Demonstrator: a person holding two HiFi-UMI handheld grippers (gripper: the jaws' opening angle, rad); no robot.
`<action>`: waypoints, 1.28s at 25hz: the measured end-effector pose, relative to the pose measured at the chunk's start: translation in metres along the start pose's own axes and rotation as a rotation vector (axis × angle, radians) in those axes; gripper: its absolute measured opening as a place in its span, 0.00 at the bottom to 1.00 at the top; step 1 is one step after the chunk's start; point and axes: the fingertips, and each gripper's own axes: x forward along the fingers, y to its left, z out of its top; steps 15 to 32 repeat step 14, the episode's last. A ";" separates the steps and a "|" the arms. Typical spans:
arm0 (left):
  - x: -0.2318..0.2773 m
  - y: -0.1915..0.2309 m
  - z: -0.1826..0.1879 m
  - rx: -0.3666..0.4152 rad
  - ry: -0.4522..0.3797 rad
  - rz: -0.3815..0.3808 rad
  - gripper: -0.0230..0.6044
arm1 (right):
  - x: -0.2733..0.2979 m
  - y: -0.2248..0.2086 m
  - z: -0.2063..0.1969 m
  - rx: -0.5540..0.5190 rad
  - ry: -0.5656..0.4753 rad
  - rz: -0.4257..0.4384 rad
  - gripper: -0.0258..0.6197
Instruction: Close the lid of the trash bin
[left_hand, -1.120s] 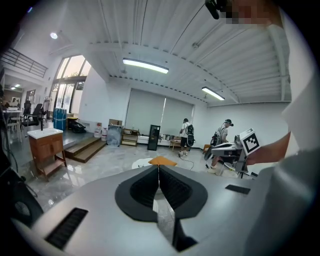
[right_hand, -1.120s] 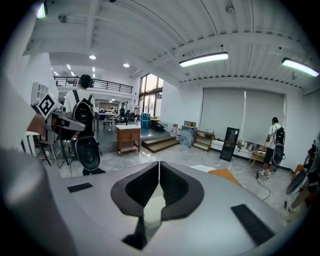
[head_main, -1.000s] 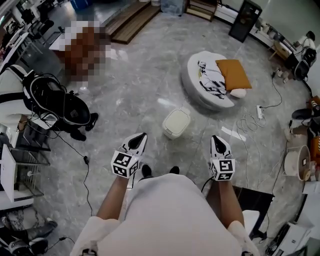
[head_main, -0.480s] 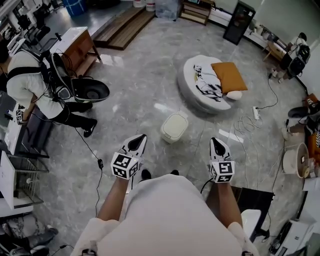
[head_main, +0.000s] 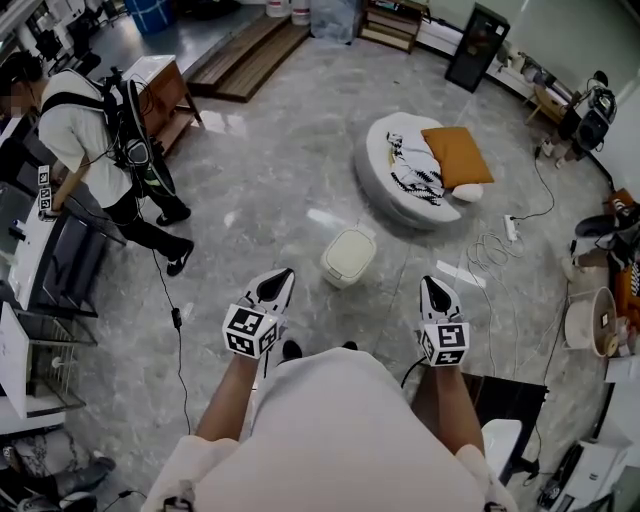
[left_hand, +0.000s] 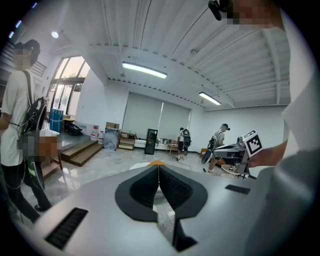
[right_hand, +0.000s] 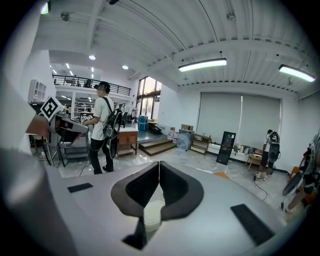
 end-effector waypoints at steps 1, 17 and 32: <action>0.000 0.001 0.000 -0.001 0.000 0.000 0.07 | 0.001 0.000 0.000 -0.001 0.000 0.000 0.09; -0.001 0.010 -0.001 -0.008 -0.002 0.007 0.07 | 0.007 0.005 0.001 0.007 -0.002 -0.002 0.09; -0.001 0.010 -0.001 -0.008 -0.002 0.007 0.07 | 0.007 0.005 0.001 0.007 -0.002 -0.002 0.09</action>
